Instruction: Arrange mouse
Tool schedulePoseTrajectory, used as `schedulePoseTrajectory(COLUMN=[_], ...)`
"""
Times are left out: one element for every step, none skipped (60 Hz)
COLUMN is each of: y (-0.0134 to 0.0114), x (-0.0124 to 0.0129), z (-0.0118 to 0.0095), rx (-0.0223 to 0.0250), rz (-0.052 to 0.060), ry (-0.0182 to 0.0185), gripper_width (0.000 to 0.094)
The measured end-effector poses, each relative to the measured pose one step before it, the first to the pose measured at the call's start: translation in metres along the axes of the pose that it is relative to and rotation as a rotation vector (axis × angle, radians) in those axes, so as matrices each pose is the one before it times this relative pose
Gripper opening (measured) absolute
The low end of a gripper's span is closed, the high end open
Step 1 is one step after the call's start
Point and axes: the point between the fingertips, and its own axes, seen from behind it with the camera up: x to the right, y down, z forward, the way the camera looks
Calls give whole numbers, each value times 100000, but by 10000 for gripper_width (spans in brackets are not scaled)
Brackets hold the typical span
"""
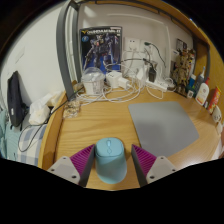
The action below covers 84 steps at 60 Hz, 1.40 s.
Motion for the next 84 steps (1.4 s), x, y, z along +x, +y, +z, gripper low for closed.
schedulePoseTrajectory(y=[-108,-93,-104,-46,-161,-53,350,30,34,25,59,65,47,45,-132,81,-93,9,-23,103,1,107,21,-75,145,162,-363,-11,-2,7,41,20,127,-94,-36,59,-35,-177,-380,-540,-645,-538,-510,-704,-702,-741,-885,-940,-2227,-970,-1018,-1068,-1019,-1057,-1029,-1262,-749,-703,-655,-576,-482,-971,-386,-297,-84,27,182,283,338,239,473,419,503,614,613,645,600,619,662,717,855,987,685,689], x=[143,44,52,19,-145,-97,-650,-6,-62,-50,-76,-50,-53,-41,222,-35,120,-119,-130,-71,-97,-57,-63,-126,-80,-851,1179,56,16,-41,-31,-43,-748,155,337,-102,-46,-59,-140,-256,-925,570,69,-89,-62,24,102,207,-773,1728,392,474,500,586,452,1309,767,749,758,786,782,656,843,1620,703,670,647,689,702,525,221,1331,1218,486,378,341,277,251,233,249,-36,889,185,106], z=[-75,-54,-47,-24,-354,-12,1187,19,32,45,14,46,54,70,-1023,165,404,7,66,72,125,188,147,164,86,-896,31,43,-16,44,9,9,549,-169,-485,-45,-50,-114,-195,-280,185,-1198,-273,-298,-292,-369,-291,-342,-245,-1256,-238,-243,-182,-160,-122,-590,-114,-63,-81,-37,37,283,48,-131,142,193,247,282,275,593,380,198,548,320,322,332,344,334,348,359,572,667,320,296], rx=[18,18,111,21,-267,26,-6,-16,-41,2,46,143,194,131,154,386,762,239,493,-27,345,-6,208,570,-272,704,-267,-97,-57,60,-31,-126,-132,-431,-630,-516,-457,108,686,1070,760,1119,1563,1317,1229,1206,1441,1525,1017,1514,1464,1489,1504,1573,1592,1381,1102,977,971,1006,927,727,832,743,558,228,-104,-358,-413,-663,-445,-670,-1033,-1016,-1038,-1011,-875,-824,-992,-1286,-1293,-1553,-1423,-1260], rz=[214,132,-60,-264,-130,-281,-362,-484,-239,55,211,162,-45,-310,-286,-233,-115,61,131,-226,-257,-482,-399,-649,-899,-769,-750,-603,-482,-1058,-1168,-295,421,164,-390,-337,-21,230,373,405,393,436,74,-275,-452,-613,-773,-744,-784,-408,-638,-604,-622,-597,-628,-811,-468,-495,-651,-783,-681,-812,-219,249,487,596,509,306,52,-67,-290,-100,423,717,943,930,912,892,818,601,303,77,32,89], ry=[-27,-112,-8,-8,-102,-369,-194,5,-32,-101,-98,-49,-76,-126,50,-188,-766,-411,-513,-503,-699,-646,-643,-779,-698,-481,-1747,-533,-505,-406,-392,-330,-297,-395,-1551,-763,-492,-383,-754,-1298,-1540,-1331,-1037,-847,-750,-566,-250,-38,438,-10,145,203,356,422,420,511,777,731,692,786,906,961,832,202,495,335,324,479,748,1213,1453,524,45,256,131,51,-16,-35,68,152,543,-573,-87,-122], gripper_width=[716,679,649,617,600,556,525,525,523,519,516,512,506,497,490,474,458,459,427,419,399,394,394,358,359,335,335,337,336,335,333,335,335,334,333,333,333,332,334,334,335,333,333,334,334,333,334,334,334,334,334,334,334,334,334,335,335,334,335,335,334,332,334,333,334,334,334,333,332,332,332,334,335,335,335,335,334,334,333,334,333,333,333,333])
